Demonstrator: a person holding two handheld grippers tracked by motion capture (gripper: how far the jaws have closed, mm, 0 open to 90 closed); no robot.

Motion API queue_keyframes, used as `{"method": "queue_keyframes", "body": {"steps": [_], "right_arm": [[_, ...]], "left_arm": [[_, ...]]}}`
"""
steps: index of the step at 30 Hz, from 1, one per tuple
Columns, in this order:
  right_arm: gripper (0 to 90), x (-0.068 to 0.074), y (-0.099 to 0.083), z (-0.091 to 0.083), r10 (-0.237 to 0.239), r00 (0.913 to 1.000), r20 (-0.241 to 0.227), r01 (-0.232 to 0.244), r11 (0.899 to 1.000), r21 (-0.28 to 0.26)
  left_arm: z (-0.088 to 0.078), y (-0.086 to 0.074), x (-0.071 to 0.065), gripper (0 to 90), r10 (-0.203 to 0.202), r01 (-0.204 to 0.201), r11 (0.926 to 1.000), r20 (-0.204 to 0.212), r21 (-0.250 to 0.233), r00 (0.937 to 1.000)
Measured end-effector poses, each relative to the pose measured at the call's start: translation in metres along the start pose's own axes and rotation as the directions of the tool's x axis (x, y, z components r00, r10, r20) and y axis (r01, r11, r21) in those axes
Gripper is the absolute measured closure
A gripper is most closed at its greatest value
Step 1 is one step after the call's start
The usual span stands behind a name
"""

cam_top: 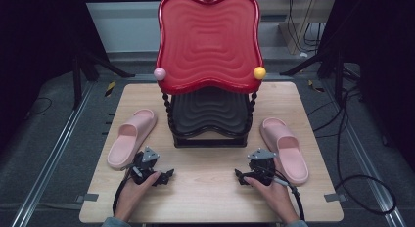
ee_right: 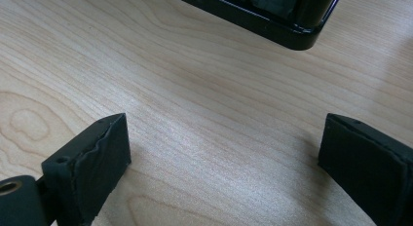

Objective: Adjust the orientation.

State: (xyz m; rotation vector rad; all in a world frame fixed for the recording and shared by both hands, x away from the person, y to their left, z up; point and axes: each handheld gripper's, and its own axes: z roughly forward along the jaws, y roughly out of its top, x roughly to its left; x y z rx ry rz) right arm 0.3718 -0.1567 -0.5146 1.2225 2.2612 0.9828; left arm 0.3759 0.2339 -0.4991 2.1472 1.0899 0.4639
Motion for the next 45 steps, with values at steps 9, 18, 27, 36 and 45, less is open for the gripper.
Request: {"method": "queue_keyframes", "body": {"steps": [9,18,27,36,45], "right_arm": [[5.0,0.0,0.0,0.0,0.0,1.0,0.0,0.0,1.0,0.0],[5.0,0.0,0.0,0.0,0.0,1.0,0.0,0.0,1.0,0.0],[5.0,0.0,0.0,0.0,0.0,1.0,0.0,0.0,1.0,0.0],[5.0,0.0,0.0,0.0,0.0,1.0,0.0,0.0,1.0,0.0],[5.0,0.0,0.0,0.0,0.0,1.0,-0.001,0.0,1.0,0.0]], "left_arm": [[-0.041,0.031,0.041,5.8,0.078,-0.078,0.9969,-0.065,0.013,0.9948],[-0.068,0.04,0.111,19.0,0.046,-0.042,0.9989,-0.241,0.022,0.9694],[-0.055,0.036,0.149,38.4,0.04,-0.024,0.9978,-0.276,0.063,0.9603],[-0.035,0.041,0.169,57.4,0.004,0.021,0.9961,-0.273,0.086,0.962],[-0.022,0.043,0.175,75.5,-0.032,0.057,0.9945,-0.263,0.089,0.9643]]}}
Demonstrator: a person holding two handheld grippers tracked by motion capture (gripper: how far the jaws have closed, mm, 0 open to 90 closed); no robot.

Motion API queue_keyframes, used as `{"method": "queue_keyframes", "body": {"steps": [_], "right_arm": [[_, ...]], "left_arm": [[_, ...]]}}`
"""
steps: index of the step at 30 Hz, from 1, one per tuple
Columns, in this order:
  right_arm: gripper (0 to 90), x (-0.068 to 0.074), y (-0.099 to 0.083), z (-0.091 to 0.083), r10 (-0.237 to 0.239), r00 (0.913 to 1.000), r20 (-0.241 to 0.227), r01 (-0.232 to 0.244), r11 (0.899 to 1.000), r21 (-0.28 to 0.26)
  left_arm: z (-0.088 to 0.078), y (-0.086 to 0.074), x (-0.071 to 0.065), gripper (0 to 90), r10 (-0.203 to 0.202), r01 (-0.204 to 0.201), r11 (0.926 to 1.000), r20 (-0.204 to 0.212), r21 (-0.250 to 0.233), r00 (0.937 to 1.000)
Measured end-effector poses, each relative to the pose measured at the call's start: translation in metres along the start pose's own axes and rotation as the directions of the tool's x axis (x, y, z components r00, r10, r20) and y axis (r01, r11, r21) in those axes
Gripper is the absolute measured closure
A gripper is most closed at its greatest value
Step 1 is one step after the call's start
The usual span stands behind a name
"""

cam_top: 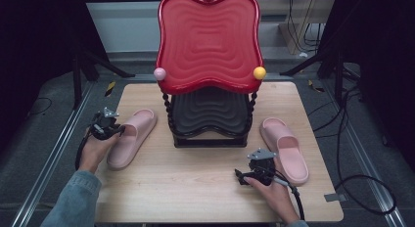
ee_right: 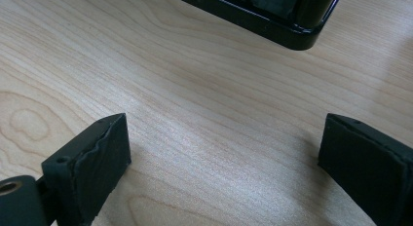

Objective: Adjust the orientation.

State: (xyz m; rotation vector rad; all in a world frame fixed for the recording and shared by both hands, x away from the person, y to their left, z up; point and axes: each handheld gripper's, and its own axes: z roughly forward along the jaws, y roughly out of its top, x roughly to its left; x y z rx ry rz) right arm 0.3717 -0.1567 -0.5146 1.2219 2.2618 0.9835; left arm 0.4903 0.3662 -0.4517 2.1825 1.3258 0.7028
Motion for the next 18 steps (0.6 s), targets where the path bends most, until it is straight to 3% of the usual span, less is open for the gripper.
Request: {"method": "queue_keyframes", "body": {"steps": [1,2,5,7,10,11,12,14,15,16,17,18], "right_arm": [[5.0,0.0,0.0,0.0,0.0,1.0,0.001,0.0,1.0,0.0],[5.0,0.0,0.0,0.0,0.0,1.0,0.001,0.0,1.0,0.0],[5.0,0.0,0.0,0.0,-0.003,1.0,-0.001,0.003,1.0,-0.001],[5.0,0.0,0.0,0.0,-0.004,1.0,-0.004,0.004,1.0,0.0],[5.0,-0.001,0.0,0.0,-0.006,1.0,-0.003,0.006,1.0,-0.001],[5.0,-0.001,0.0,0.0,-0.006,1.0,-0.003,0.006,1.0,-0.001],[5.0,0.0,0.0,0.0,-0.003,1.0,-0.002,0.003,1.0,-0.001],[5.0,0.0,0.0,0.0,-0.003,1.0,-0.002,0.003,1.0,-0.001],[5.0,0.0,0.0,0.0,-0.003,1.0,-0.002,0.003,1.0,-0.001],[5.0,0.0,0.0,0.0,-0.003,1.0,-0.002,0.003,1.0,-0.001],[5.0,0.0,0.0,0.0,-0.003,1.0,-0.002,0.003,1.0,-0.001],[5.0,0.0,0.0,0.0,-0.003,1.0,-0.002,0.003,1.0,-0.001]], "left_arm": [[-0.001,0.0,0.0,80.0,0.001,-0.001,1.0,-0.004,0.001,1.0],[-0.004,0.0,-0.003,80.4,0.015,-0.015,0.9999,-0.022,0.002,0.9997],[-0.013,-0.004,-0.006,81.0,0.025,-0.026,0.9995,-0.02,-0.016,0.9995],[-0.029,-0.013,-0.015,82.4,0.042,-0.042,0.9988,-0.004,-0.026,0.9991],[-0.054,-0.026,-0.035,82.6,0.092,-0.093,0.9949,-0.021,-0.039,0.9956],[-0.054,-0.026,-0.035,82.3,0.092,-0.093,0.9949,-0.021,-0.039,0.9956],[-0.071,-0.036,-0.046,82.3,0.093,-0.093,0.994,0.001,-0.058,0.9956],[-0.088,-0.046,-0.06,82.8,0.092,-0.088,0.993,0.043,-0.079,0.9948],[-0.088,-0.046,-0.06,82.9,0.092,-0.088,0.993,0.043,-0.079,0.9948],[-0.099,-0.053,-0.073,82.8,0.099,-0.093,0.9915,0.066,-0.091,0.9929],[-0.099,-0.053,-0.073,82.6,0.099,-0.093,0.9915,0.066,-0.091,0.9929],[-0.105,-0.056,-0.086,82.5,0.121,-0.113,0.9889,0.086,-0.097,0.9889]]}}
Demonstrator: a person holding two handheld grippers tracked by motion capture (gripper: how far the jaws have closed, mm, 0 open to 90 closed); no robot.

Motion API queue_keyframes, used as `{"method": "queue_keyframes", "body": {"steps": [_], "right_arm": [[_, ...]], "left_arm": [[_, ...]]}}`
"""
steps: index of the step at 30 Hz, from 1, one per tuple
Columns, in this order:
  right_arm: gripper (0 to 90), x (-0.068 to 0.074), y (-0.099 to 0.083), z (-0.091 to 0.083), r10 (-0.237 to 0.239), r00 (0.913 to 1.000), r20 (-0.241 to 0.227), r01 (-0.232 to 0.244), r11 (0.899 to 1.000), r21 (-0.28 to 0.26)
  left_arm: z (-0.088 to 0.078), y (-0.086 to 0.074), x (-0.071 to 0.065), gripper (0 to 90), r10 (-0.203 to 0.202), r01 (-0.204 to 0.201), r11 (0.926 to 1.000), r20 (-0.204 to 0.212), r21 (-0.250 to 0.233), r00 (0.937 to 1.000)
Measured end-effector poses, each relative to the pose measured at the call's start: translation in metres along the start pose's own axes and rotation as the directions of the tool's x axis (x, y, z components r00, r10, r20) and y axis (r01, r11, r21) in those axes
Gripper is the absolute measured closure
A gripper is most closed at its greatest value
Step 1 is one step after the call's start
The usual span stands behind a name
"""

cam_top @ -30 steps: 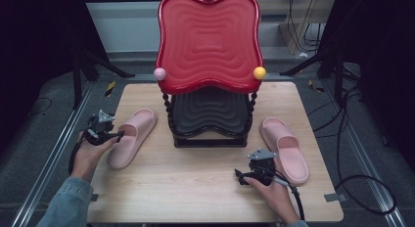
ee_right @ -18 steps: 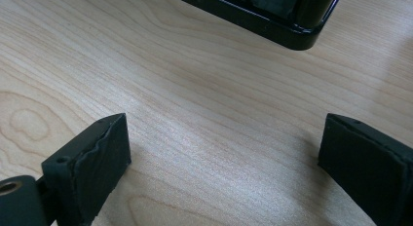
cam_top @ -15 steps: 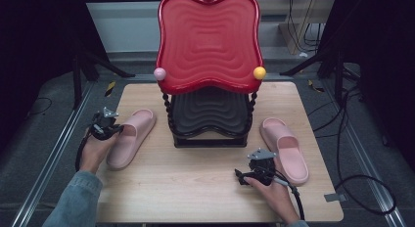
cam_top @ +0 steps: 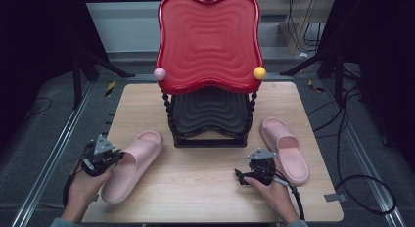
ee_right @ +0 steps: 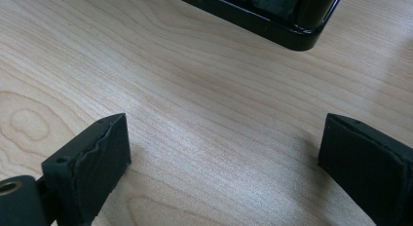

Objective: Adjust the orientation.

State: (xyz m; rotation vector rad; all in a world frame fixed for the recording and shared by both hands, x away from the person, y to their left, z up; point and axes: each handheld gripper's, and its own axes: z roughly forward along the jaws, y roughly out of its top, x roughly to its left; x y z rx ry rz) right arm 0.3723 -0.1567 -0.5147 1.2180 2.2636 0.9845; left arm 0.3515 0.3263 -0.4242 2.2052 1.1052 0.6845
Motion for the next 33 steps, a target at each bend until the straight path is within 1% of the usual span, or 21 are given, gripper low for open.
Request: {"method": "queue_keyframes", "body": {"steps": [1,2,3,6,10,14,16,19,20,21,22,23,24,26,27,28,29,30,31,32,33], "right_arm": [[5.0,0.0,0.0,0.0,0.0,1.0,0.001,0.0,1.0,0.0],[5.0,0.0,0.0,0.0,0.0,1.0,0.001,0.0,1.0,0.0],[5.0,0.0,0.0,0.0,0.003,1.0,0.005,-0.003,1.0,0.0],[5.0,0.0,0.001,0.001,0.002,1.0,0.005,-0.002,1.0,0.0],[5.0,0.0,0.0,0.001,0.002,1.0,0.005,-0.002,1.0,0.0],[5.0,0.0,0.0,0.0,0.003,1.0,0.005,-0.003,1.0,0.0],[5.0,0.0,0.0,0.0,0.002,1.0,0.004,-0.002,1.0,0.0],[5.0,0.0,0.0,0.0,0.003,1.0,0.004,-0.003,1.0,0.0],[5.0,0.0,0.0,0.0,0.003,1.0,0.004,-0.003,1.0,0.0],[5.0,0.0,0.0,0.0,0.003,1.0,0.004,-0.003,1.0,0.0],[5.0,0.0,0.0,0.0,0.002,1.0,0.004,-0.002,1.0,0.0],[5.0,0.0,0.0,0.0,0.002,1.0,0.004,-0.002,1.0,0.0],[5.0,0.0,0.0,0.0,0.001,1.0,0.004,-0.001,1.0,0.0],[5.0,0.0,0.0,0.0,0.002,1.0,0.003,-0.002,1.0,0.0],[5.0,0.0,0.0,0.0,0.002,1.0,0.003,-0.002,1.0,0.0],[5.0,0.0,0.0,0.0,0.002,1.0,0.003,-0.002,1.0,0.0],[5.0,0.0,0.0,0.0,0.002,1.0,0.003,-0.002,1.0,0.0],[5.0,0.0,0.0,0.0,0.002,1.0,0.003,-0.002,1.0,0.0],[5.0,0.0,0.0,0.0,0.001,1.0,0.003,-0.001,1.0,0.0],[5.0,0.0,0.0,0.0,0.002,1.0,0.004,-0.002,1.0,0.0],[5.0,0.0,0.0,0.0,0.002,1.0,0.004,-0.002,1.0,0.0]], "left_arm": [[0.0,0.0,-0.01,82.5,0.012,-0.012,0.9999,0.023,0.0,0.9997],[0.0,0.0,-0.01,82.5,0.012,-0.012,0.9999,0.023,0.0,0.9997],[0.002,0.001,-0.023,82.5,0.028,-0.028,0.9996,0.054,0.002,0.9981],[0.012,0.006,-0.045,82.6,0.062,-0.063,0.9979,0.09,0.014,0.994],[0.03,0.017,-0.065,82.6,0.078,-0.081,0.9965,0.114,0.02,0.9903],[0.042,0.024,-0.075,82.6,0.091,-0.095,0.9951,0.124,0.026,0.9881],[0.047,0.025,-0.077,82.4,0.089,-0.093,0.9953,0.125,0.026,0.9881],[0.048,0.024,-0.077,81.2,0.084,-0.088,0.9959,0.132,0.022,0.9877],[0.047,0.023,-0.077,79.2,0.079,-0.083,0.9964,0.139,0.019,0.987],[0.047,0.023,-0.077,74.2,0.079,-0.083,0.9964,0.139,0.019,0.987],[0.04,0.022,-0.077,69.8,0.074,-0.075,0.9972,0.116,0.001,0.9904],[0.04,0.022,-0.077,68.6,0.074,-0.075,0.9972,0.116,0.001,0.9904],[0.028,0.02,-0.075,65.4,0.069,-0.068,0.9976,0.12,-0.013,0.9903],[0.018,0.017,-0.075,58.6,0.05,-0.047,0.9985,0.149,-0.028,0.9875],[0.018,0.017,-0.075,58.1,0.05,-0.047,0.9985,0.149,-0.028,0.9875],[0.009,0.013,-0.078,55.9,0.039,-0.03,0.9981,0.172,-0.054,0.9842],[0.009,0.013,-0.078,53.5,0.039,-0.03,0.9981,0.172,-0.054,0.9842],[0.003,0.008,-0.084,52.4,0.021,-0.001,0.9962,0.232,-0.087,0.9725],[0.003,0.008,-0.084,52.0,0.021,-0.001,0.9962,0.232,-0.087,0.9725],[0.001,0.006,-0.092,50.7,0.018,0.013,0.994,0.275,-0.109,0.9612],[0.001,0.006,-0.092,50.2,0.018,0.013,0.994,0.275,-0.109,0.9612]]}}
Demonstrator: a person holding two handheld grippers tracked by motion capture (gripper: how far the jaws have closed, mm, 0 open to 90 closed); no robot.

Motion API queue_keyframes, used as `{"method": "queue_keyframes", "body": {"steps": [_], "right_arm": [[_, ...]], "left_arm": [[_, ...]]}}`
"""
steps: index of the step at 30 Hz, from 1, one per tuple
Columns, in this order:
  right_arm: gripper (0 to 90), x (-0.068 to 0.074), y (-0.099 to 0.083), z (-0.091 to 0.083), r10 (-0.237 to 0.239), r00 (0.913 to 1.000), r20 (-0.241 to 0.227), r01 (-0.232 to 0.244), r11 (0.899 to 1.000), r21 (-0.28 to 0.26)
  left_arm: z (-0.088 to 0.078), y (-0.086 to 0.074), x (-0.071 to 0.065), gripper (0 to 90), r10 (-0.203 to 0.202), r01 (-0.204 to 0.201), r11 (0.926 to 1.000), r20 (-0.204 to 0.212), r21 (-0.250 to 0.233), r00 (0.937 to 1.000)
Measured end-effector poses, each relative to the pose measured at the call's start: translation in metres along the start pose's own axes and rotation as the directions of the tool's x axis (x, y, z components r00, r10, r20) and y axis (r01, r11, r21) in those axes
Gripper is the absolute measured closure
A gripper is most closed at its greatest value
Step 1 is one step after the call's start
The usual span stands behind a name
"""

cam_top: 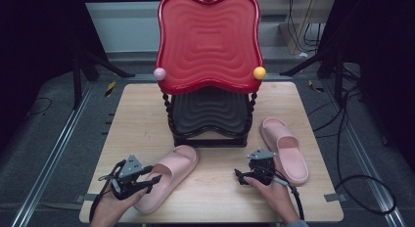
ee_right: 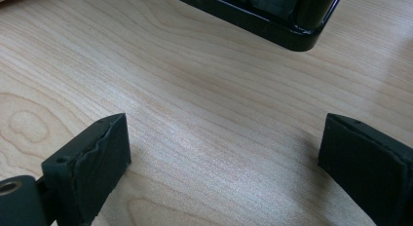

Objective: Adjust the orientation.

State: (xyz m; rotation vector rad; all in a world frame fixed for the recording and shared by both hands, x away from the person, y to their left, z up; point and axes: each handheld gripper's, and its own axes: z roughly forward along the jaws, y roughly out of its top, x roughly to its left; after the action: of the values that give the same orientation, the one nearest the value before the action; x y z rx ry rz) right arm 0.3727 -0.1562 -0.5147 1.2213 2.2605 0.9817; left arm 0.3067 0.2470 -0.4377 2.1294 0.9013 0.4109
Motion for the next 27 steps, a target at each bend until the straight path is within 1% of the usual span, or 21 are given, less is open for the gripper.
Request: {"method": "queue_keyframes", "body": {"steps": [1,2,3,4,5,6,7,9,10,13,15,16,21,27], "right_arm": [[5.0,0.0,0.0,0.0,0.0,1.0,0.0,0.0,1.0,0.0],[5.0,0.0,0.0,0.0,0.0,1.0,0.0,0.0,1.0,0.0],[5.0,0.0,0.0,0.0,0.0,1.0,0.0,0.0,1.0,0.0],[5.0,0.0,0.0,0.0,0.0,1.0,0.0,0.0,1.0,0.0],[5.0,0.0,0.0,0.0,0.0,1.0,0.0,0.0,1.0,0.0],[5.0,0.0,0.0,0.0,0.0,1.0,0.0,0.0,1.0,0.0],[5.0,0.0,0.0,0.0,0.0,1.0,0.0,0.0,1.0,0.0],[5.0,0.0,0.0,0.0,-0.001,1.0,0.0,0.001,1.0,0.0],[5.0,0.0,0.0,0.0,-0.001,1.0,0.0,0.001,1.0,0.0],[5.0,0.0,0.0,0.0,-0.001,1.0,-0.001,0.001,1.0,0.0],[5.0,0.0,0.0,0.0,-0.001,1.0,-0.001,0.001,1.0,0.0],[5.0,0.0,0.0,0.0,-0.002,1.0,-0.001,0.002,1.0,0.0],[5.0,0.0,0.0,0.0,-0.002,1.0,-0.001,0.002,1.0,0.0],[5.0,0.0,0.0,0.0,-0.002,1.0,-0.001,0.002,1.0,0.0]], "left_arm": [[0.005,0.0,-0.007,48.8,-0.004,0.004,1.0,0.019,-0.008,0.9998],[0.01,0.001,-0.01,48.1,-0.004,0.004,1.0,0.022,-0.001,0.9997],[0.015,0.002,-0.012,46.4,-0.009,0.009,0.9999,0.033,0.007,0.9994],[0.015,0.002,-0.012,45.8,-0.009,0.009,0.9999,0.033,0.007,0.9994],[0.023,0.005,-0.015,45.9,-0.021,0.02,0.9996,0.052,0.018,0.9984],[0.023,0.005,-0.015,47.2,-0.021,0.02,0.9996,0.052,0.018,0.9984],[0.032,0.008,-0.016,49.9,-0.021,0.018,0.9988,0.056,0.046,0.9982],[0.04,0.011,-0.017,51.7,-0.031,0.028,0.9974,0.045,0.067,0.9985],[0.04,0.011,-0.017,53.1,-0.031,0.028,0.9974,0.045,0.067,0.9985],[0.047,0.014,-0.017,58.5,-0.032,0.03,0.9964,0.028,0.079,0.9991],[0.049,0.014,-0.016,59.8,-0.037,0.034,0.9961,0.031,0.081,0.9988],[0.05,0.015,-0.017,64.2,-0.041,0.038,0.9961,0.037,0.08,0.9985],[0.054,0.015,-0.019,69.6,-0.044,0.04,0.9955,0.041,0.086,0.9982],[0.058,0.014,-0.02,72.7,-0.044,0.04,0.995,0.04,0.091,0.9982]]}}
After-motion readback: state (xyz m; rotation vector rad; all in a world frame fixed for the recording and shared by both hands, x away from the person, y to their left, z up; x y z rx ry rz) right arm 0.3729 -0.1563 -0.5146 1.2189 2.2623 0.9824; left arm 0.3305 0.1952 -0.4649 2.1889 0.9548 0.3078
